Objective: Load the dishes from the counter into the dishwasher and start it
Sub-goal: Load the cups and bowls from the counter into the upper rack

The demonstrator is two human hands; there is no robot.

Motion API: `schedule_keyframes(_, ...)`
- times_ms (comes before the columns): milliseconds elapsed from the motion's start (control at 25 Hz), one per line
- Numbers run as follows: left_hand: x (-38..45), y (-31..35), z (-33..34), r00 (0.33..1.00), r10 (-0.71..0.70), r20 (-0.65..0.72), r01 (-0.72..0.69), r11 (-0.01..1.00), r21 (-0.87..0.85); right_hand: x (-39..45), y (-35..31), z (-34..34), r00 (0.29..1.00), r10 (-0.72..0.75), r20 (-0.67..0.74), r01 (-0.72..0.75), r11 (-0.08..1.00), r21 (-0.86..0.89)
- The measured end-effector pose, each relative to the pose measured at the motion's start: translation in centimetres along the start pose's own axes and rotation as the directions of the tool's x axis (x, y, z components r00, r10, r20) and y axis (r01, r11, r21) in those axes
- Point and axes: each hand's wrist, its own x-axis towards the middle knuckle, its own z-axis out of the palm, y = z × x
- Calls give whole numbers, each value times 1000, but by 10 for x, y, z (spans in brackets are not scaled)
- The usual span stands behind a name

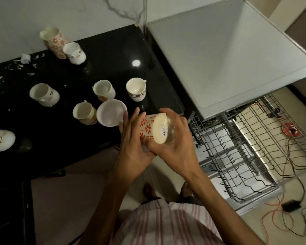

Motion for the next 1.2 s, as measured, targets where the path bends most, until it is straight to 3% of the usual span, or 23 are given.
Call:
schedule_keyframes(120,4,23,27,1000,20,24,-21,999,36,-4,11,-29,999,33,-34,-35,997,-65)
schedule_keyframes(200,3,38,45,995,-80,63,79,997,11,-9,20,-49,999,36,-41,-40,991,-125)
schedule_keyframes(520,-12,92,139,943,-241,228,294,927,-235,-32,86,-160,992,56,116,-32,980,-195)
schedule_keyframes(720,-7,113,190,931,-272,244,330,913,-239,-37,125,-189,994,103,36,-92,969,-230)
schedule_keyframes(960,23,88,252,876,-348,336,433,872,-227,-13,175,-198,981,195,-17,-194,962,-193)
schedule_keyframes(1200,67,45,316,843,-399,362,490,847,-208,20,248,-192,961,276,-26,-276,961,-20)
